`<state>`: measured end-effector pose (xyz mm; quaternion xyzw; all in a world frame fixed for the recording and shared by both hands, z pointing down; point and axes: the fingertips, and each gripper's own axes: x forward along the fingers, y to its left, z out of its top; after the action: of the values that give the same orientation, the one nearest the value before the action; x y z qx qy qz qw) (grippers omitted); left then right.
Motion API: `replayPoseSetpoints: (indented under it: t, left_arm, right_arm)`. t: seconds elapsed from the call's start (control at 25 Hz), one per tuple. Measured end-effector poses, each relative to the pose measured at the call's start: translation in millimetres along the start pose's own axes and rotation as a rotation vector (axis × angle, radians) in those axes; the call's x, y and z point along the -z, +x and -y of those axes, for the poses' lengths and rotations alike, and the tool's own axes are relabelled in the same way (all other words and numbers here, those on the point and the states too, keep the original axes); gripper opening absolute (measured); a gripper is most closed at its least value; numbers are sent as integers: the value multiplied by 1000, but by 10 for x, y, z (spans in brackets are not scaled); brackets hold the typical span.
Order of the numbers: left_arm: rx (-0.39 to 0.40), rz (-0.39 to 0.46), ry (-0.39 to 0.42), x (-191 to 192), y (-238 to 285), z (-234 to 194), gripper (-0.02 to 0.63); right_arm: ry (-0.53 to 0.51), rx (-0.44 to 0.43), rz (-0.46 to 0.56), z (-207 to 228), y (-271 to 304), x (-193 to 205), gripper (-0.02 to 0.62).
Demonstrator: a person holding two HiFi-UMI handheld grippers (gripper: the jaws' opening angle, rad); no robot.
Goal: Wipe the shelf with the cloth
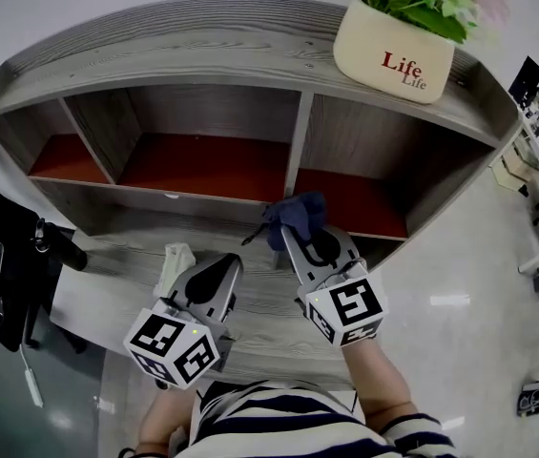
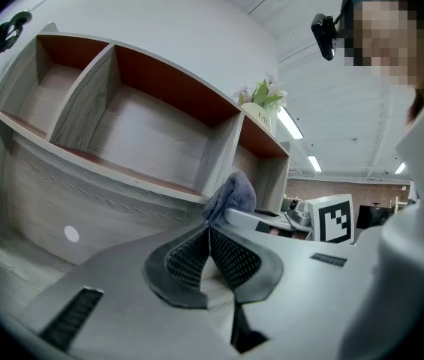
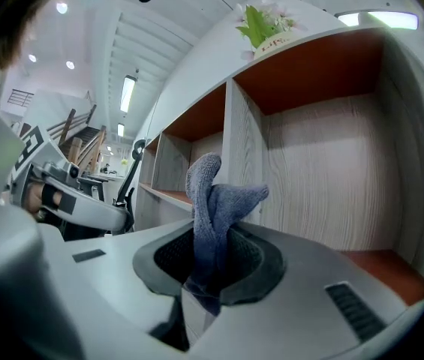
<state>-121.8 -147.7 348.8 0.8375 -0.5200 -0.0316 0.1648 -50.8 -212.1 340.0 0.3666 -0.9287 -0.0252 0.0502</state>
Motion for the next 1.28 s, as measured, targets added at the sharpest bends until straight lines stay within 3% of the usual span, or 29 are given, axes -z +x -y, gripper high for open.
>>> replayPoseSetpoints:
  t: [0.28,0.72,0.92,1.28]
  left_arm:
    - [-20,-6,-11,36,-4,17,23]
    - [-6,3,13,4,-18,96,23]
    - [3,28,21,-80,6,136,23]
    - [25,86,60,-329,-26,249,23]
  right_arm:
    - [-13,-11,-49,-56,16,210,80]
    - [-19,-29,-22,-81,-81,19,80]
    - [-34,-49,45,-110,-175,-285,80]
    - [-126,-65,245,-130,-347,-1197,80]
